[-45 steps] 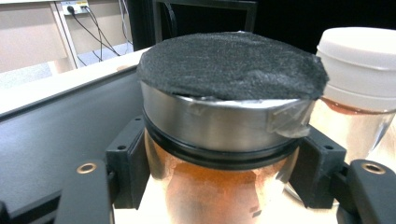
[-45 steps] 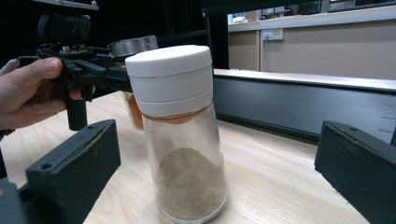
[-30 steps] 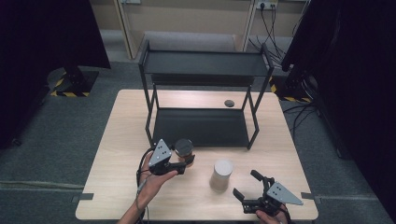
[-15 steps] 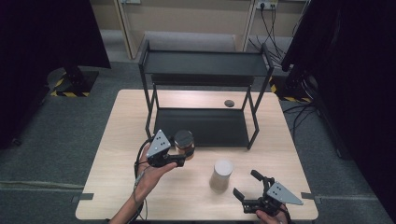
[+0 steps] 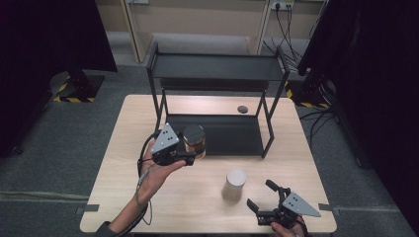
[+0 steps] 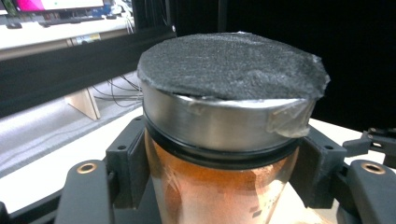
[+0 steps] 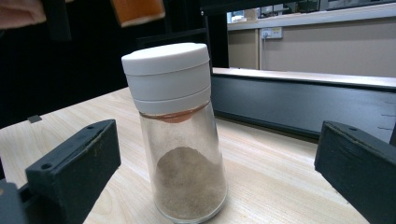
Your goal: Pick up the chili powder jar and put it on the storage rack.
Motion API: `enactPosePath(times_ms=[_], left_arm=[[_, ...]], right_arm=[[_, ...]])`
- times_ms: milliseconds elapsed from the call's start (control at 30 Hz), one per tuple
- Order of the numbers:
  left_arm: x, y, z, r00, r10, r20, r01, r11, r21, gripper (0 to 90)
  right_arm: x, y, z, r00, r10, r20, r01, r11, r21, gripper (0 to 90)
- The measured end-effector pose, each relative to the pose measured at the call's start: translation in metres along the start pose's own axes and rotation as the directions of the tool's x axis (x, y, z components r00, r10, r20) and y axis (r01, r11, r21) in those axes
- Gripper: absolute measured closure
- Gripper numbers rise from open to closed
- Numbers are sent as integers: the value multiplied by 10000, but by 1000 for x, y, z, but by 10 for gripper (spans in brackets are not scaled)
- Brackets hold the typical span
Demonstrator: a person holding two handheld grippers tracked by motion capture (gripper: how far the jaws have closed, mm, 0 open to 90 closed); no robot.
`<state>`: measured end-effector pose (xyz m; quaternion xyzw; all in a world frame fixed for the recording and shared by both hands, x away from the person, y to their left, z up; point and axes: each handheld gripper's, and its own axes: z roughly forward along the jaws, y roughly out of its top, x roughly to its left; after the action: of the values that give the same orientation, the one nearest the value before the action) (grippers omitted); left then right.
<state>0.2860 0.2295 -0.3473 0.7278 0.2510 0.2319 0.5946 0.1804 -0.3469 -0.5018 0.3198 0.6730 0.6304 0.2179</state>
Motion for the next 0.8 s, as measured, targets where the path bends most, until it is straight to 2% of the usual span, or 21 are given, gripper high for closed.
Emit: enactPosePath(times_ms=[333,533,800], left_arm=[[14,32,2,9997,-254,-8,254,9996,115,315],[20,55,3,9998,-205,-88,207,9996,215,315],[26,75,5,9998,-198,-14,198,9994,274,315]], right_arm=[[0,0,0,10000,14,2,-14,10000,-14,5],[0,0,0,10000,15,-3,-15,10000,-24,5],[0,0,0,10000,40,2,-40,10000,-38,5]])
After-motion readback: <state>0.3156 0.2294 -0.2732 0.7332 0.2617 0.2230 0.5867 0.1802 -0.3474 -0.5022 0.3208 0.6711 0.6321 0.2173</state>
